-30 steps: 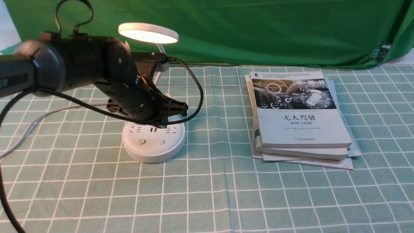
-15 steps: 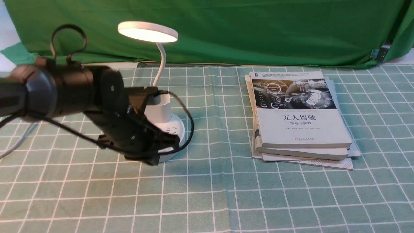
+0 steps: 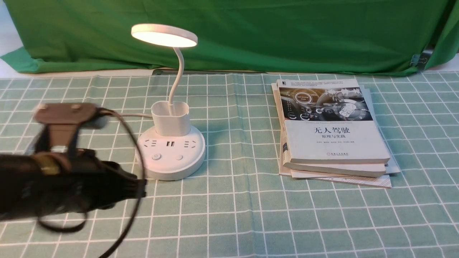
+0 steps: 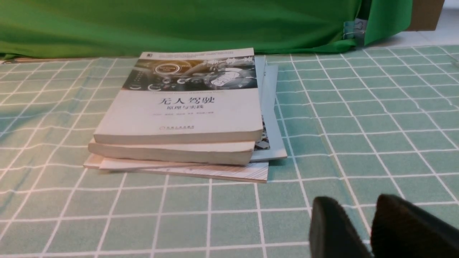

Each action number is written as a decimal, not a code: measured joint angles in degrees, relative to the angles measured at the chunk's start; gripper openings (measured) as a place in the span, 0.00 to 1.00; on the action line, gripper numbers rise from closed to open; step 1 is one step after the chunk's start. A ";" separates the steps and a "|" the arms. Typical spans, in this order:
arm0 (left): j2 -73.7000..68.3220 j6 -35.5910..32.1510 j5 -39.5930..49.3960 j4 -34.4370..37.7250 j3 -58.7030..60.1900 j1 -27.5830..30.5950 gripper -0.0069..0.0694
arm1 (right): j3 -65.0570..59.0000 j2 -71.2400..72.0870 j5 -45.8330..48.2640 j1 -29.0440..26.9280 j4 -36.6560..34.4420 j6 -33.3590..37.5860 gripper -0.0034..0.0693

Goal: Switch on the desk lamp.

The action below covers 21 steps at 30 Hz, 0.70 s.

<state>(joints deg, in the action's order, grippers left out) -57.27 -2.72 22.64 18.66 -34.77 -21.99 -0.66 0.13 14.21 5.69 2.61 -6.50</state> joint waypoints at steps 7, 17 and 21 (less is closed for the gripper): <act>19.43 -0.15 -2.76 0.35 5.60 0.00 0.12 | 0.00 0.00 -0.06 0.00 0.00 0.00 0.38; 32.23 -0.17 -3.03 0.35 6.11 0.00 0.12 | 0.00 0.00 -0.07 0.00 0.00 0.00 0.38; 32.60 -0.32 -4.59 0.35 6.11 0.00 0.12 | 0.00 0.00 -0.05 0.00 0.00 0.00 0.38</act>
<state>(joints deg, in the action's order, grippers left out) -24.67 -3.04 18.05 19.00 -28.67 -21.99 -0.66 0.13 14.16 5.69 2.61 -6.50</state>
